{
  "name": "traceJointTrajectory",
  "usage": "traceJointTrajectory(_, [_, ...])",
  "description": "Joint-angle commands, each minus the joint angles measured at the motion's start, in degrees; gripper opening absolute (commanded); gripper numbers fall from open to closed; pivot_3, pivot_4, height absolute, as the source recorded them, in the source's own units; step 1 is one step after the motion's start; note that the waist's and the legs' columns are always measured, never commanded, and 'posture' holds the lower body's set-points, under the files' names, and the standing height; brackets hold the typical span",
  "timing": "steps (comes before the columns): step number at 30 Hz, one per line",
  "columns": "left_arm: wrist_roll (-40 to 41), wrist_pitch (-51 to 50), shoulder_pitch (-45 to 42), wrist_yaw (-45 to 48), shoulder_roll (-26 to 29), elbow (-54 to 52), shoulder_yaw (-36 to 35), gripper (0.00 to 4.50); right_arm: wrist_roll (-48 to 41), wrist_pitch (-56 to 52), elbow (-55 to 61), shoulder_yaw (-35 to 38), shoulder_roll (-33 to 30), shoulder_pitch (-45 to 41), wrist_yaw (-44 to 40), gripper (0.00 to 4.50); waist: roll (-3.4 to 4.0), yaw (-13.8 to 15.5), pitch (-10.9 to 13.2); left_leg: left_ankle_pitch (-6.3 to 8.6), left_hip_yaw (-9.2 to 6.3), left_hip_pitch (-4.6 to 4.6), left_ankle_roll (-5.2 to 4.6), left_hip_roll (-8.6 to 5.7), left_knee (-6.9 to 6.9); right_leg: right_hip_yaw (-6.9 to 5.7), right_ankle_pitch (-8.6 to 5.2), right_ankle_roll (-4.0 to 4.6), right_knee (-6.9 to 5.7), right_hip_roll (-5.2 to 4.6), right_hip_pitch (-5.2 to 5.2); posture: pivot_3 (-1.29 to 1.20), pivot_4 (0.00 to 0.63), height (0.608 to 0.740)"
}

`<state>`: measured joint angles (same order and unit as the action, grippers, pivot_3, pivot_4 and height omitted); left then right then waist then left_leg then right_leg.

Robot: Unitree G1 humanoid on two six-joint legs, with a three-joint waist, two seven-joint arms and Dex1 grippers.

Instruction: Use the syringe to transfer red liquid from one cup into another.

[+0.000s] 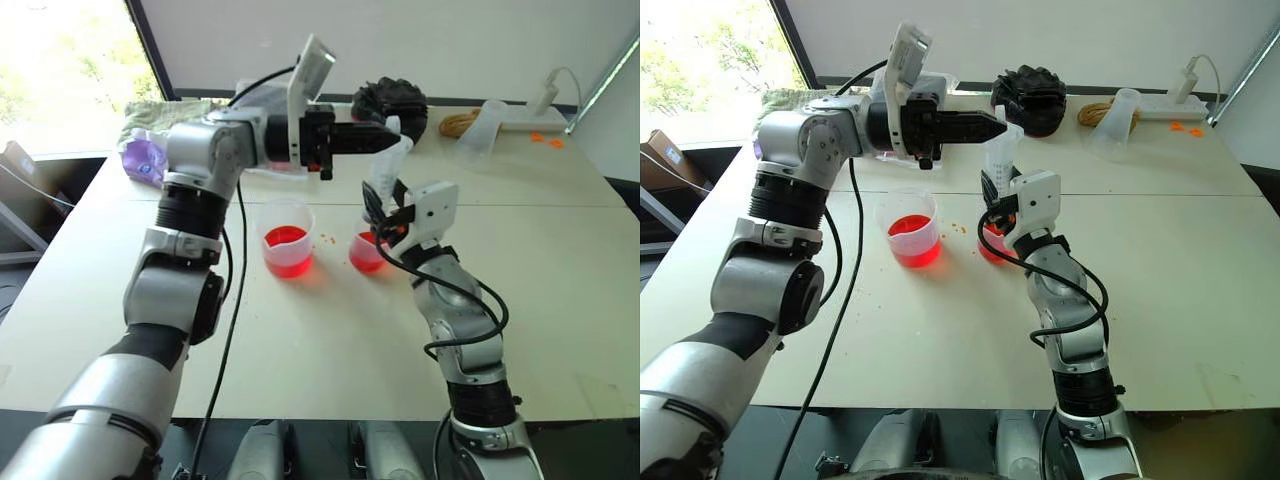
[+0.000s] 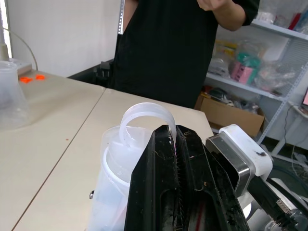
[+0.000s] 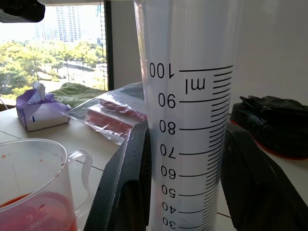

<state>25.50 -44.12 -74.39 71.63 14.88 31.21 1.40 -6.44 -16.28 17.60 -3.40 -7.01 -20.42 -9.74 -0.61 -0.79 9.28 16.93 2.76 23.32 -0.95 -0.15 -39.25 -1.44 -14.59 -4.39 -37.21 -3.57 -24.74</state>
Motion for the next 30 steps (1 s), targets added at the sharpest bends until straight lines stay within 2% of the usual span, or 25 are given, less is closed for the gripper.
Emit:
traceJointTrajectory(1, [-0.07, -1.03, 1.01, 0.91, -1.05, -1.41, 2.77, 0.03, -1.04, 0.78, 5.13, 1.59, -0.19, -1.59, -0.15, 1.36, 0.0, -0.01, 0.0, 0.0, 0.0, 0.0, 0.0, 0.0, 0.0, 0.0, 0.0, 0.0, 0.0, 0.0, 0.0, 0.0, 0.15, 0.74])
traceJointTrajectory(4, [0.08, -0.83, 0.77, -0.15, -0.78, -1.64, 1.78, 0.03, -1.53, 0.1, 5.45, 1.91, -0.77, -1.48, -0.62, 1.36, 0.0, -0.01, 0.0, 0.0, 0.0, 0.0, 0.0, 0.0, 0.0, 0.0, 0.0, 0.0, 0.0, 0.0, 0.0, 0.0, 0.15, 0.74])
traceJointTrajectory(7, [0.08, -0.56, 0.6, -1.22, -0.54, -1.53, 1.19, 0.77, -2.05, -0.43, 5.79, 2.27, -1.29, -1.53, -1.07, 1.36, 0.0, 0.03, 0.0, 0.0, 0.0, 0.0, 0.0, 0.0, 0.0, 0.0, 0.0, 0.0, 0.0, 0.0, 0.0, 0.0, 0.15, 0.74])
traceJointTrajectory(13, [0.53, 0.1, 0.94, -1.21, 0.49, -2.68, 0.37, 3.1, -2.89, -1.46, 6.16, 3.02, -1.9, -2.02, -1.76, 1.36, 0.0, 0.01, 0.0, 0.0, -0.01, 0.0, 0.0, 0.0, 0.0, 0.0, 0.0, 0.0, 0.0, 0.0, 0.0, 0.0, 0.15, 0.74])
traceJointTrajectory(19, [1.45, -0.45, 1.35, -1.65, 3.92, -4.16, -1.54, 3.1, -3.95, -2.63, 7.55, 3.39, -2.27, -1.85, -2.36, 1.36, 0.0, -0.15, 0.0, 0.0, -0.01, -0.02, 0.0, 0.01, 0.0, 0.0, 0.0, 0.0, 0.0, 0.0, 0.0, 0.0, 0.15, 0.74])
traceJointTrajectory(25, [2.15, -3.16, 0.64, -2.4, 13.71, -3.61, -4.67, 3.1, -4.76, -3.42, 8.29, 3.66, -2.2, -1.47, -2.38, 1.36, 0.01, -0.29, 0.0, 0.0, -0.01, -0.03, 0.0, 0.01, 0.0, 0.0, 0.0, 0.0, -0.01, 0.01, -0.01, 0.0, 0.15, 0.74])
traceJointTrajectory(30, [-2.66, 0.24, 7.33, 6.99, 22.55, -10.28, 5.16, 3.1, -5.65, -4.15, 8.89, 4.5, -2.61, -1.14, -2.82, 1.36, 0.04, 0.16, -0.02, -0.03, -0.01, -0.04, 0.05, 0.01, 0.0, 0.0, 0.0, 0.0, -0.03, -0.01, 0.02, 0.0, 0.15, 0.74])
